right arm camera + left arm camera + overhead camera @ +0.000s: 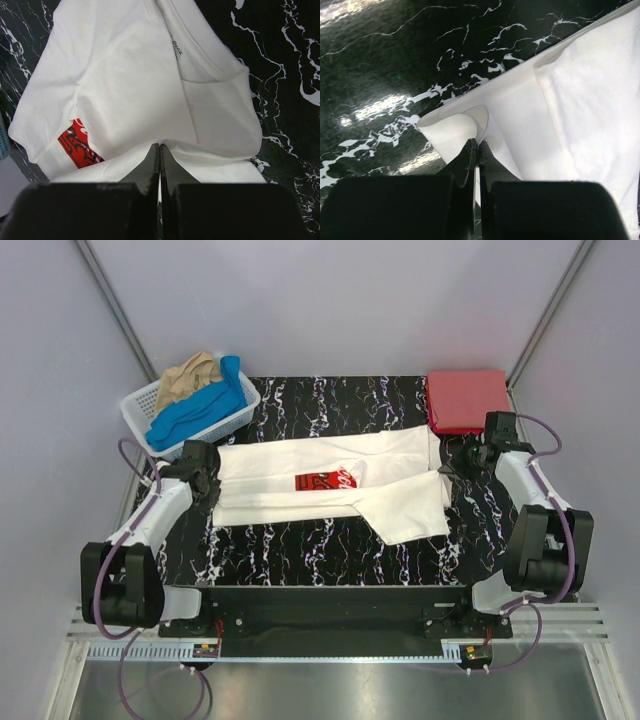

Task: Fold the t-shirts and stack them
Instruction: Fold the tshirt

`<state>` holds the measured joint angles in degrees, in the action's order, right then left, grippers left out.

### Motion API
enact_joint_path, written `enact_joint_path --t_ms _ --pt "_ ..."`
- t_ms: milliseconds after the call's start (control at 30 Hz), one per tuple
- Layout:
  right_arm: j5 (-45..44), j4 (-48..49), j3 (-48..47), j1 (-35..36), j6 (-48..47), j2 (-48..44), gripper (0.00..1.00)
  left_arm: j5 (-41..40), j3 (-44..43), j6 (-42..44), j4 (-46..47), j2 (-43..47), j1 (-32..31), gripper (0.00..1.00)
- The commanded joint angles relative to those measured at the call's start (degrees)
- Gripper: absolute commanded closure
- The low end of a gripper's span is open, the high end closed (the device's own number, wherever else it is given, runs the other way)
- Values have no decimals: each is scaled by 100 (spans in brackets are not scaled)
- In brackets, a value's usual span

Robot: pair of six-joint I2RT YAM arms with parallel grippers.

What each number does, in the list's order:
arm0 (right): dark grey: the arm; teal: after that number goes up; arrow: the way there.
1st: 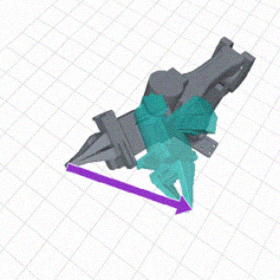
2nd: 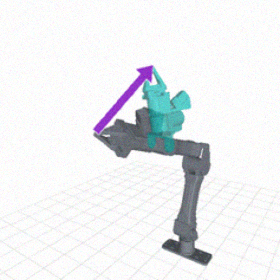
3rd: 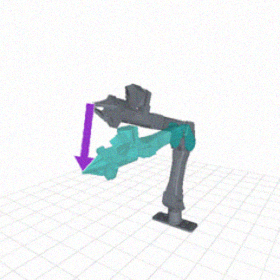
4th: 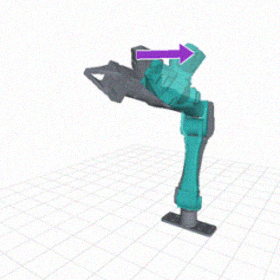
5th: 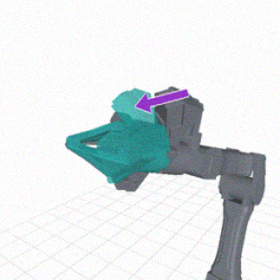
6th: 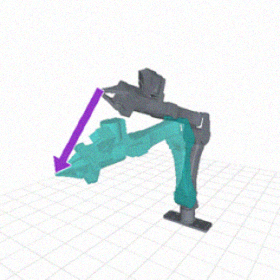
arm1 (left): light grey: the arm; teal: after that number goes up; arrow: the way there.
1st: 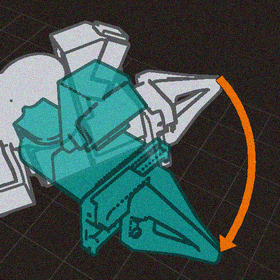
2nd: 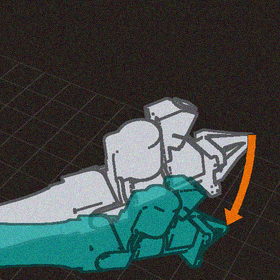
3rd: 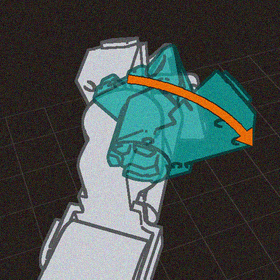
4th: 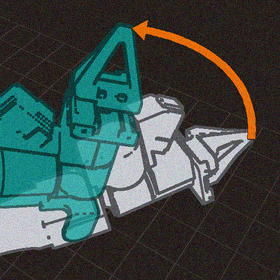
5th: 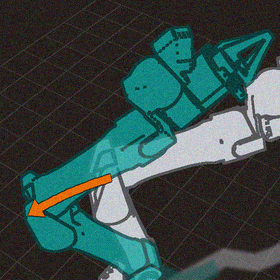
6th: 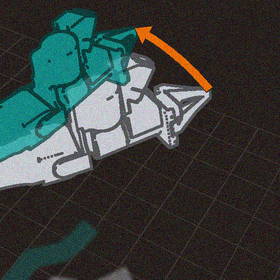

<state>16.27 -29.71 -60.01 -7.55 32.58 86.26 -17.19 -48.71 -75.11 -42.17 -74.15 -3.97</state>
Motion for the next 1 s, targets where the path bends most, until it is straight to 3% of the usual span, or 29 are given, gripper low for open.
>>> enact_joint_path --t_ms 0,500,967 --pt "227 141 -467 17 -366 171 100 -338 -419 -74 183 -292 80 100" --pt "175 212 -1477 236 -498 1358 100 -434 -877 -135 165 -1488 221 100" --pt "-774 -658 -2603 694 -814 2378 100 -434 -1246 -4 148 -2077 247 100"
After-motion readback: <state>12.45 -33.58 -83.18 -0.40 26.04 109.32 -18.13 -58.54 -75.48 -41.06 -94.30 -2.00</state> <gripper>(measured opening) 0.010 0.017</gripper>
